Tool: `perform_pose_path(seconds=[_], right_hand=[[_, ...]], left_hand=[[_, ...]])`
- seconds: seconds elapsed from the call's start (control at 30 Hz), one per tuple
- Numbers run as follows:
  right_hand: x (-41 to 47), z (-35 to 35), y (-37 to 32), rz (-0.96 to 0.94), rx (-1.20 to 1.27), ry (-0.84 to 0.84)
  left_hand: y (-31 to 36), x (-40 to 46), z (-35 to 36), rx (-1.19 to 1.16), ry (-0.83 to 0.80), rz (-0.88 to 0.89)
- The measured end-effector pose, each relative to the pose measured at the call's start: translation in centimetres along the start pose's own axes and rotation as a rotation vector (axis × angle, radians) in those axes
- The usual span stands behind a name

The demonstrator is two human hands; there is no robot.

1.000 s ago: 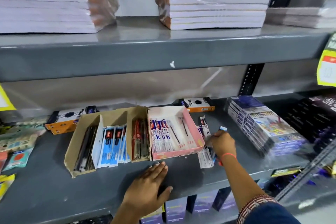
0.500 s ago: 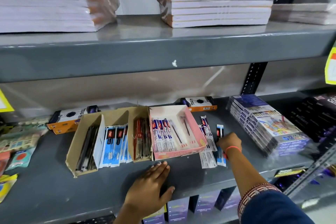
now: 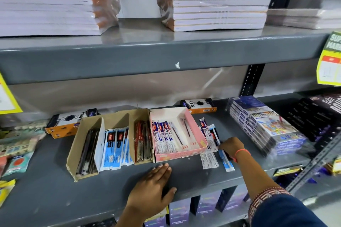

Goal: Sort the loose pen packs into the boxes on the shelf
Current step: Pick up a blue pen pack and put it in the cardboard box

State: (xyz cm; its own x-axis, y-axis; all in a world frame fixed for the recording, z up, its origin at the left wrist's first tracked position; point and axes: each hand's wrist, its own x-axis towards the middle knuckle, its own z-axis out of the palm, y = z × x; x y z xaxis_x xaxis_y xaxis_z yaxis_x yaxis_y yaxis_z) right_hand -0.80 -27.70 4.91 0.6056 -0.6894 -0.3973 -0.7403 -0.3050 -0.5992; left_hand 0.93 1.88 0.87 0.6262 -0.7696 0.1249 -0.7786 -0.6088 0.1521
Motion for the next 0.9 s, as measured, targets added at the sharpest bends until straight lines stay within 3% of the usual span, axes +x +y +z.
perform_pose_path(seconds=[0.1,0.23,0.43,0.57,0.9], right_hand=[[0.0,-1.1,0.9,-0.103,0.308,-0.008],[-1.7,-2.3,0.7,-0.267,0.856,-0.085],[-5.0,-1.2,-0.6,-0.382,1.289,-0.290],[-6.2,0.2,-0.9,-0.416,1.347,-0.321],[-7.8,0.3,-2.2,-0.435,1.316,-0.341]], left_hand=[[-0.2,0.2,0.5,0.030,0.057,0.014],[-0.5,0.0,1.5,-0.030,-0.011,0.000],[0.0,0.1,0.5,-0.029,-0.027,-0.021],[0.0,-0.1,0.4,-0.004,-0.017,0.033],[-0.6,0.1,1.8,-0.007,-0.025,-0.035]])
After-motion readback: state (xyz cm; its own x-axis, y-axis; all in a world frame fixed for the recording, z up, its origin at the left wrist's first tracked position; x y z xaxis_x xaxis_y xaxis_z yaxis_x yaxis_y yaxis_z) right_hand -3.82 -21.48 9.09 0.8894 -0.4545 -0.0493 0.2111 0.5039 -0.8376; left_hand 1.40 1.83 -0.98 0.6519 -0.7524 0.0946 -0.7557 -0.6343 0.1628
